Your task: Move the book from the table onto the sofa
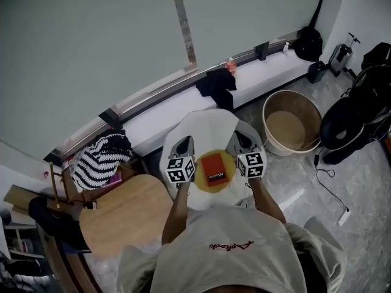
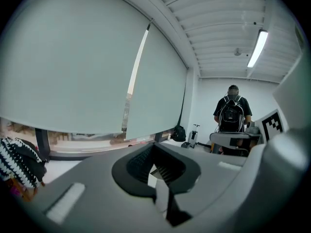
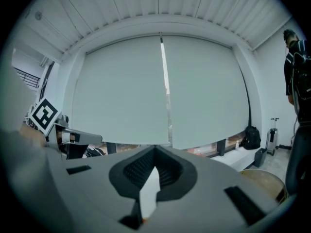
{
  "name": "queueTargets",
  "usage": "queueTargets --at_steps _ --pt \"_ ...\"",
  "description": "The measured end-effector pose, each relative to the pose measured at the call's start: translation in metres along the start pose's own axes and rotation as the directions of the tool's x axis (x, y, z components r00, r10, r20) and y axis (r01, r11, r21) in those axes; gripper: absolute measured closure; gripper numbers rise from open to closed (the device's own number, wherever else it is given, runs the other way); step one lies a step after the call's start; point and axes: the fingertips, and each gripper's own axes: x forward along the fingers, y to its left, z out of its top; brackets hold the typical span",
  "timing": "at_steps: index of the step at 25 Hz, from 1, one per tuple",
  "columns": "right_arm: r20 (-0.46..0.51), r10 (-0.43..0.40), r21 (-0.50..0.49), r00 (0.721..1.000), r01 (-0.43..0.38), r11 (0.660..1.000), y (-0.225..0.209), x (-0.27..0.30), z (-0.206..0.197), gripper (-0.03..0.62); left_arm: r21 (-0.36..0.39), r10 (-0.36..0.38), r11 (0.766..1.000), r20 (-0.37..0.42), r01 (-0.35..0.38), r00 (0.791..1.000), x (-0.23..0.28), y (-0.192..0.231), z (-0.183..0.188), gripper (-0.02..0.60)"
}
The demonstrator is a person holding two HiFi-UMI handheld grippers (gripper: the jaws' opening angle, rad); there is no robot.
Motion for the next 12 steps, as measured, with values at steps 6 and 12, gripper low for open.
queueTargets --at_steps 6,12 --pt "0.046 -0.019 -0.019 0.999 0.020 1.000 -0.016 0.005 0.023 0.585 0.033 -0.001 0.999 0.048 -0.001 0.999 0.006 0.006 0.030 0.572" --pt "0.086 -0.029 -0.047 0.996 0.033 0.998 -0.031 0.010 0.051 0.585 0.048 -0.009 0.999 0.082 0.005 0.997 0.018 0.003 0.055 0.572"
